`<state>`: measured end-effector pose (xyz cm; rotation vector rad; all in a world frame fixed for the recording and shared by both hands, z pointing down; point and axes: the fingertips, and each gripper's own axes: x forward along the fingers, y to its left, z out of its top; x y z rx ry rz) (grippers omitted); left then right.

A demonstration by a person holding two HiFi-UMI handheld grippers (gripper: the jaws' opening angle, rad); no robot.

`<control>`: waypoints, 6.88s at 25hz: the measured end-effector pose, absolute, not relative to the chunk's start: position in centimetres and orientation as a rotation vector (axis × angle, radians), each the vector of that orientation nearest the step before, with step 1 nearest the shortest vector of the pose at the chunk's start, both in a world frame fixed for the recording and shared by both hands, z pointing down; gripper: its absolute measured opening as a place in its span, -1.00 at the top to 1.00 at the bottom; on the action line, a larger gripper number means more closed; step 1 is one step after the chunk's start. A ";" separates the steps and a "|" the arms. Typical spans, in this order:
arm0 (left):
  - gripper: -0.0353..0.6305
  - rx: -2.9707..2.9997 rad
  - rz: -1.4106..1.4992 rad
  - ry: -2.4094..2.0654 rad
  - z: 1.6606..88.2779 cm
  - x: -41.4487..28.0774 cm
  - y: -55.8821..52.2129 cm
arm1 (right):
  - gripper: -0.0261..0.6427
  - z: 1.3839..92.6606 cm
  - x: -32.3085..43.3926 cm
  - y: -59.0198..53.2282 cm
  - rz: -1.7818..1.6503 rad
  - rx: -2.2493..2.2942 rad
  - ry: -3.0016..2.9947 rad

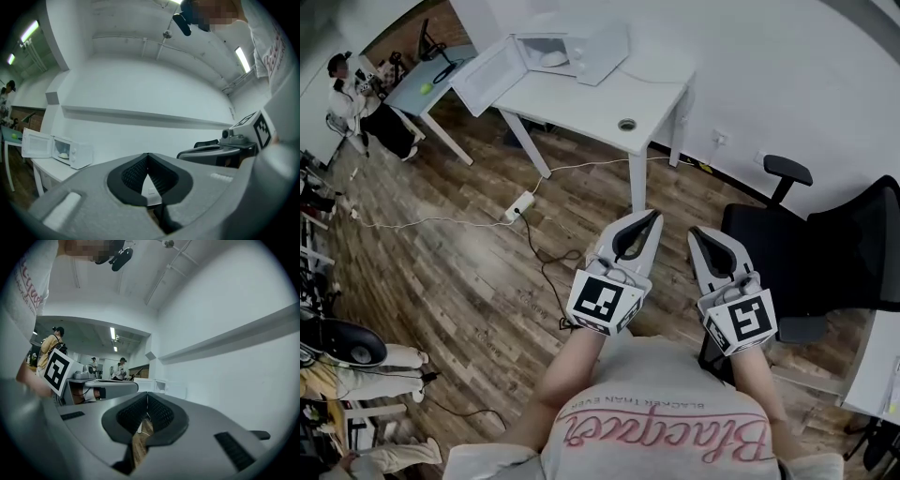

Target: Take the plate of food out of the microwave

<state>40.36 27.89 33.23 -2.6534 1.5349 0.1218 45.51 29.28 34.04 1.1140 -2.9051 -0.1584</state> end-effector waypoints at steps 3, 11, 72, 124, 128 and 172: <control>0.88 -2.624 0.111 1.601 33.4 37.6 27.5 | 0.89 34.1 43.0 28.9 -0.153 1.064 -2.920; 0.88 -2.555 0.112 1.719 33.5 30.4 26.7 | 0.89 34.5 36.2 27.7 -0.146 0.944 -2.958; 0.88 -2.367 0.085 1.894 33.4 6.3 17.6 | 0.89 35.7 10.3 18.1 -0.120 0.643 -3.017; 0.88 -2.384 0.017 1.914 33.2 1.5 -8.5 | 0.89 34.5 4.5 -7.8 -0.083 0.589 -3.065; 0.88 -2.386 0.022 1.907 33.1 1.5 -8.9 | 0.89 34.5 4.5 -8.3 -0.080 0.608 -3.068; 0.88 -2.505 0.074 1.712 33.1 -8.4 -18.7 | 0.89 34.2 -4.6 -17.9 -0.165 0.863 -2.952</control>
